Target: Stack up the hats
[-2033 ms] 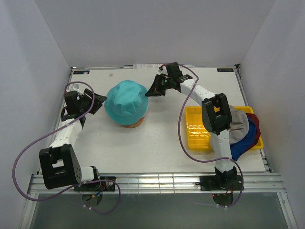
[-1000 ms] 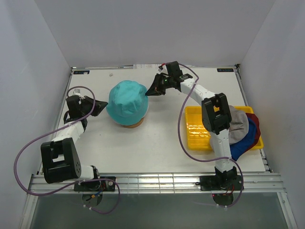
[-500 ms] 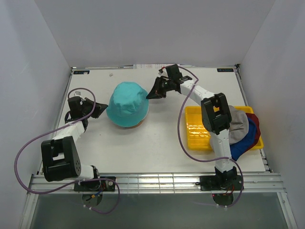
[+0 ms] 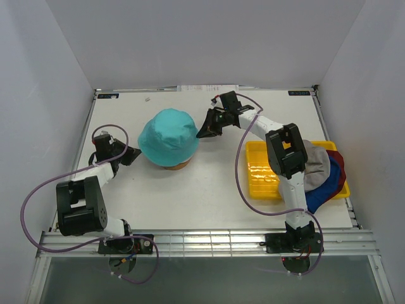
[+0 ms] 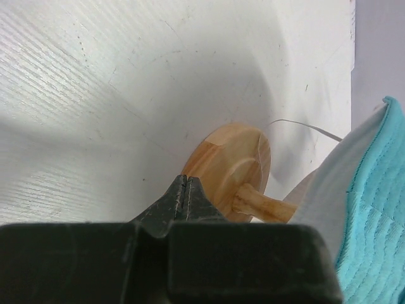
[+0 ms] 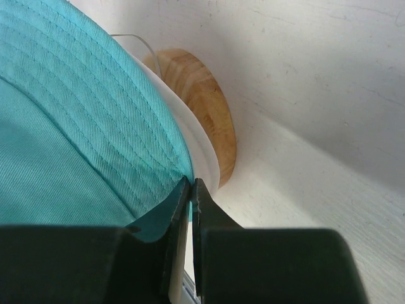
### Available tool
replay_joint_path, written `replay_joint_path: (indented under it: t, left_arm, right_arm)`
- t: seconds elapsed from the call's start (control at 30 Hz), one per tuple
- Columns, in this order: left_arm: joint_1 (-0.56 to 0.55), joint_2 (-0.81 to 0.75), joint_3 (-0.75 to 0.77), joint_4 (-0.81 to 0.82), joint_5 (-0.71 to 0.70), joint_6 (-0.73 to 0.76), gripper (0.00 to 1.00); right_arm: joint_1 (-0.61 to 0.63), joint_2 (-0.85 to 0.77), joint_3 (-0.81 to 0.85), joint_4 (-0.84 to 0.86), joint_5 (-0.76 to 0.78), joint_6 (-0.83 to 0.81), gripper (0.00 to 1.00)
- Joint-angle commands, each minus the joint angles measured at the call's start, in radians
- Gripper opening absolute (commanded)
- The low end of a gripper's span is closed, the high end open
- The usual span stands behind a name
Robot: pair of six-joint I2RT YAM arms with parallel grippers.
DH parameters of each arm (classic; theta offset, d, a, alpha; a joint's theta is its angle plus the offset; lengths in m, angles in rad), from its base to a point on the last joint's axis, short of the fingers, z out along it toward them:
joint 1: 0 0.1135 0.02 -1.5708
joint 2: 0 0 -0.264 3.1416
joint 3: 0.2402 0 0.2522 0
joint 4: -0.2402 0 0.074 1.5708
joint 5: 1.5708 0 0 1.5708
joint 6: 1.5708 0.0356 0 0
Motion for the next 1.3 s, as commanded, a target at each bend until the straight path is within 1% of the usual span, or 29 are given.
replay_joint_path:
  t: [0.0,0.13,0.3,0.4,0.43,0.47,0.53,0.57,0.67,0.7,0.8,0.83,0.9,1.03,1.07,1.13,1.17,1.27]
  left_arm:
    - [0.003,-0.023,-0.005,0.000,-0.019,0.024,0.00]
    - [0.002,-0.038,0.028,-0.040,-0.034,0.039,0.00]
    - [0.005,-0.077,0.101,-0.170,-0.095,0.069,0.00]
    - [0.003,-0.123,0.135,-0.230,-0.146,0.085,0.16]
    - [0.003,-0.136,0.144,-0.242,-0.166,0.087,0.22]
    - [0.003,-0.165,0.149,-0.256,-0.172,0.090,0.32]
    - [0.005,-0.184,0.166,-0.261,-0.172,0.099,0.39]
    - [0.003,-0.189,0.172,-0.262,-0.158,0.099,0.45]
    - [0.003,-0.187,0.181,-0.250,-0.103,0.090,0.50]
    - [0.003,-0.184,0.181,-0.243,-0.088,0.086,0.53]
    - [0.003,-0.173,0.161,-0.201,-0.008,0.064,0.58]
    - [0.003,-0.166,0.157,-0.193,0.013,0.058,0.61]
    - [0.003,-0.163,0.132,-0.166,0.067,0.033,0.64]
    - [0.003,-0.170,0.088,-0.134,0.107,0.003,0.70]
    - [0.003,-0.176,0.075,-0.103,0.116,-0.005,0.71]
    - [0.003,-0.179,0.049,-0.094,0.147,-0.031,0.71]
    - [0.003,-0.179,0.042,-0.044,0.156,-0.040,0.71]
    - [0.005,-0.178,0.014,-0.003,0.175,-0.074,0.70]
  right_arm:
    - [-0.013,-0.047,0.010,-0.035,0.081,-0.048,0.08]
    - [-0.013,-0.052,0.061,-0.056,0.077,-0.054,0.08]
    - [-0.011,-0.072,0.096,-0.059,0.069,-0.054,0.09]
    - [-0.011,-0.076,0.113,-0.061,0.058,-0.052,0.09]
    - [-0.010,-0.078,0.116,-0.061,0.058,-0.052,0.09]
    - [-0.006,-0.079,0.119,-0.061,0.058,-0.052,0.09]
    - [-0.002,-0.078,0.127,-0.062,0.057,-0.051,0.09]
    - [0.000,-0.076,0.130,-0.062,0.055,-0.051,0.09]
    - [0.006,-0.072,0.135,-0.062,0.055,-0.048,0.09]
    - [0.006,-0.070,0.136,-0.064,0.055,-0.048,0.09]
    - [0.009,-0.064,0.133,-0.066,0.055,-0.048,0.09]
    - [0.009,-0.064,0.131,-0.066,0.055,-0.049,0.09]
    - [0.010,-0.064,0.124,-0.064,0.055,-0.049,0.09]
    - [0.010,-0.062,0.116,-0.061,0.054,-0.048,0.08]
    - [0.010,-0.065,0.116,-0.058,0.054,-0.048,0.08]
    - [0.010,-0.064,0.115,-0.058,0.052,-0.048,0.08]
    - [0.010,-0.064,0.113,-0.058,0.054,-0.048,0.08]
    - [0.013,-0.064,0.108,-0.058,0.054,-0.046,0.08]
